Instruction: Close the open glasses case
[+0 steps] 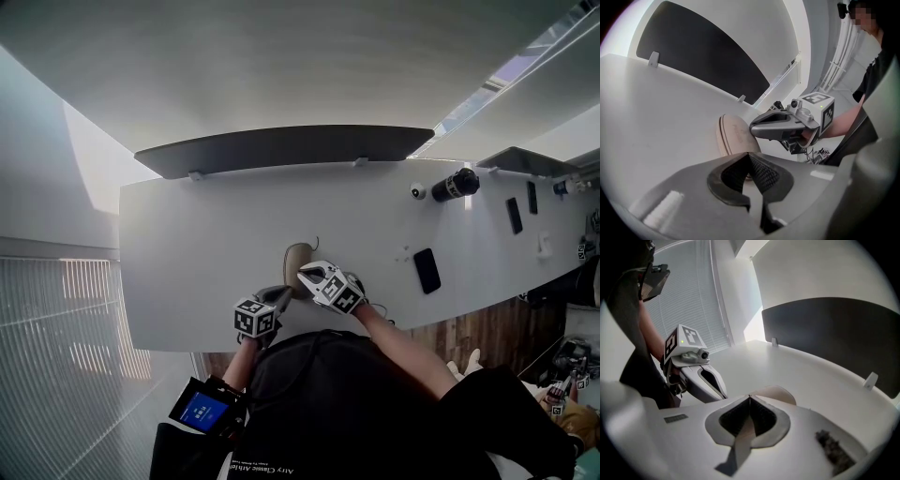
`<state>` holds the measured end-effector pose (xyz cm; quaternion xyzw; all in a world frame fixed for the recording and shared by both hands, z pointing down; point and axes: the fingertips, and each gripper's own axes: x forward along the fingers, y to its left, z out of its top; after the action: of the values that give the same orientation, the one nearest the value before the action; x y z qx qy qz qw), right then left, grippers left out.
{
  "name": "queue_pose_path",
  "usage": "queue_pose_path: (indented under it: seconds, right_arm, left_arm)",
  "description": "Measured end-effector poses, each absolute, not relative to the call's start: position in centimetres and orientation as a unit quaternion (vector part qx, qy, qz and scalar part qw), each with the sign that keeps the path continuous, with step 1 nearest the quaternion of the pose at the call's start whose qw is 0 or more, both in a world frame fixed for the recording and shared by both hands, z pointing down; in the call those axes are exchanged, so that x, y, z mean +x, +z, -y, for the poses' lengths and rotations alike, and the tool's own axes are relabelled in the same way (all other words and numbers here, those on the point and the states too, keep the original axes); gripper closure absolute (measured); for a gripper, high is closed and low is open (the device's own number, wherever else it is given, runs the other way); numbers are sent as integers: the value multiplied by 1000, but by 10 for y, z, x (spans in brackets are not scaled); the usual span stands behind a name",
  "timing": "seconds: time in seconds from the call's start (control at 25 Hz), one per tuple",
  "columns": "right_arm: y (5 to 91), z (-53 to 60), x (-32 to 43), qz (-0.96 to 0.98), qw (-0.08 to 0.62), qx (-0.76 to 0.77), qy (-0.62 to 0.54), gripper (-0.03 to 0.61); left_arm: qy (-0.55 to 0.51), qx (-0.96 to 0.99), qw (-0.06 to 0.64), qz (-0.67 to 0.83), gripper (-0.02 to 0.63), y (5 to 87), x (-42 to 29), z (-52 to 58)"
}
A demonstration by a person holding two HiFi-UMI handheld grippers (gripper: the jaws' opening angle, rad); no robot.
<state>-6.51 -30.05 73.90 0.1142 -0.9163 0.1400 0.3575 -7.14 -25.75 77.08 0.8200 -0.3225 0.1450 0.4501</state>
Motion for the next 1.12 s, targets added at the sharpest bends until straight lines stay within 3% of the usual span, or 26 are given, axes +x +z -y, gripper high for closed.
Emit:
queue_pose_path:
  seconds: [0.16, 0.88, 1.12]
  right_arm:
    - [736, 300, -59, 922, 356, 119, 97, 571]
    - [743, 295, -50, 923, 320, 150, 155, 571]
    - [717, 301, -33, 923, 263, 212, 185, 572]
  left_arm:
    - [147, 820, 447, 326, 606, 772, -70, 258]
    - [141, 820, 451, 323, 606, 772, -70, 260]
    - [116, 835, 439, 309, 606, 756, -64, 260]
